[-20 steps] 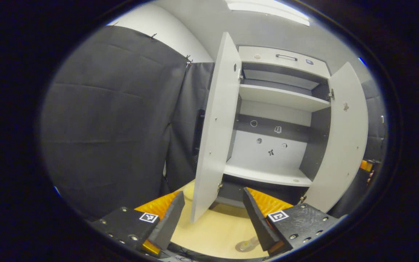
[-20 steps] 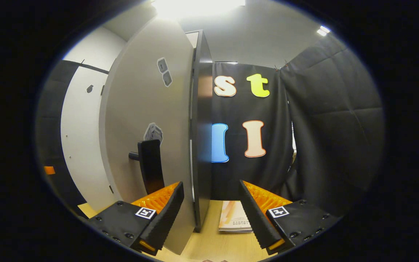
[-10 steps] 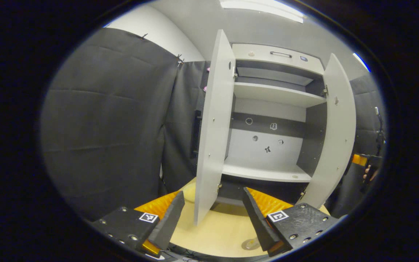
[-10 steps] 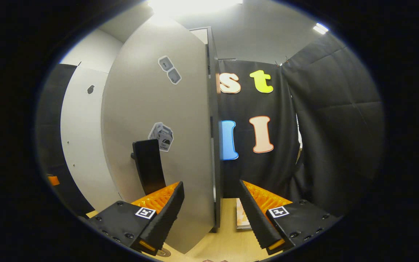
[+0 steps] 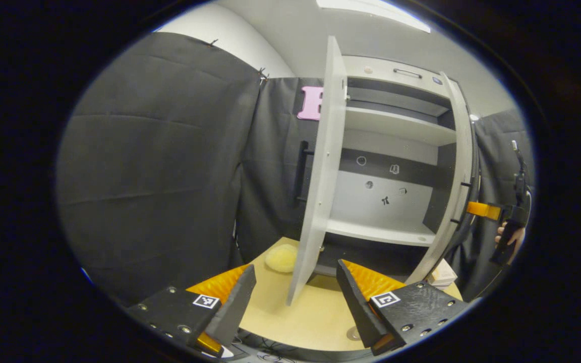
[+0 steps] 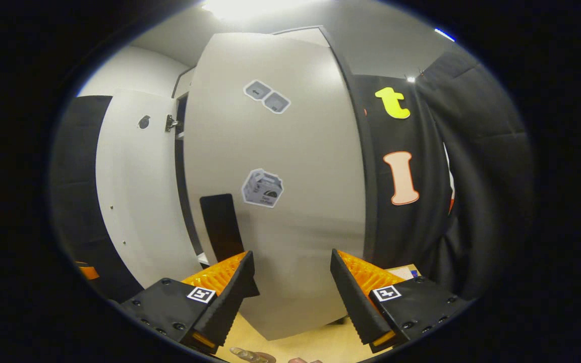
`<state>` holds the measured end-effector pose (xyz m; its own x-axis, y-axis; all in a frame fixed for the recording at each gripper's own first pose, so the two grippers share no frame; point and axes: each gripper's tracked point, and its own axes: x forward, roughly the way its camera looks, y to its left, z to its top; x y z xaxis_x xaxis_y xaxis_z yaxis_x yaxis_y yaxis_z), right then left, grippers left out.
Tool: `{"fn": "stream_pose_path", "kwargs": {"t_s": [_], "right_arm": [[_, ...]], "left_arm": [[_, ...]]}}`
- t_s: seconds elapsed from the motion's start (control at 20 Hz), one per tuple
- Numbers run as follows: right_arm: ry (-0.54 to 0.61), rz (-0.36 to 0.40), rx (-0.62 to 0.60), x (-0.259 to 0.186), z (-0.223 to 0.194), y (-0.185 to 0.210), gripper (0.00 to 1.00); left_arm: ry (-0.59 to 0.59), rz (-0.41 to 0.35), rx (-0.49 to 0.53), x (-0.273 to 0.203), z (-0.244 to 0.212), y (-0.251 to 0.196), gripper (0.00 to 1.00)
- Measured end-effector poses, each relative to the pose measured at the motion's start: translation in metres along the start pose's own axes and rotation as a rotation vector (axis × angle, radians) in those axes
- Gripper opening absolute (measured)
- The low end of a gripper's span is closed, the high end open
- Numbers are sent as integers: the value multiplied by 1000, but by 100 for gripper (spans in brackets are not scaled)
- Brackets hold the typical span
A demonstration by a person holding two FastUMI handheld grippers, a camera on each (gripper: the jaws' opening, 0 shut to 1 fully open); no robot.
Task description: Grasp the bottle in the cabinet with the left hand and place it on the coaster, then close the right door with the right hand and the left door with the left hand.
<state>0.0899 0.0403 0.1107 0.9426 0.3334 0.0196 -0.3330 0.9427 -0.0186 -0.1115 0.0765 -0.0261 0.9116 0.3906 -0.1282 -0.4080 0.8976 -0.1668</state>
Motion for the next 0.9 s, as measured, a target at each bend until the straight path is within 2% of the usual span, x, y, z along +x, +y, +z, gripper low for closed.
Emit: {"fn": "stream_pose_path", "kwargs": {"t_s": [0.2, 0.25, 0.3, 0.45, 0.5, 0.6, 0.65, 0.7, 0.9], "right_arm": [[1, -1, -28, 5, -5, 7, 97], [6, -2, -28, 4, -9, 9, 92], [14, -8, -27, 5, -12, 9, 97], [18, -34, -7, 4, -14, 7, 97], [18, -41, 1, 4, -16, 6, 92], [25, -57, 7, 5, -21, 7, 92], [22, -67, 6, 4, -22, 7, 97], [13, -81, 1, 3, -20, 6, 97], [-18, -151, -4, -2, -20, 1, 97]], "left_arm": [[-36, 44, -42, 0, 14, 37, 93], [-40, 54, -43, 1, 16, 45, 93], [-44, 66, -39, 3, 18, 56, 93], [-60, 82, -11, 9, 27, 78, 93], [-64, 86, 1, 13, 32, 85, 93], [-72, 95, 19, 25, 38, 99, 93], [-74, 89, 18, 32, 41, 104, 93], [-84, 75, 16, 40, 46, 108, 99], [-111, 12, 44, 77, 65, 115, 99]]}}
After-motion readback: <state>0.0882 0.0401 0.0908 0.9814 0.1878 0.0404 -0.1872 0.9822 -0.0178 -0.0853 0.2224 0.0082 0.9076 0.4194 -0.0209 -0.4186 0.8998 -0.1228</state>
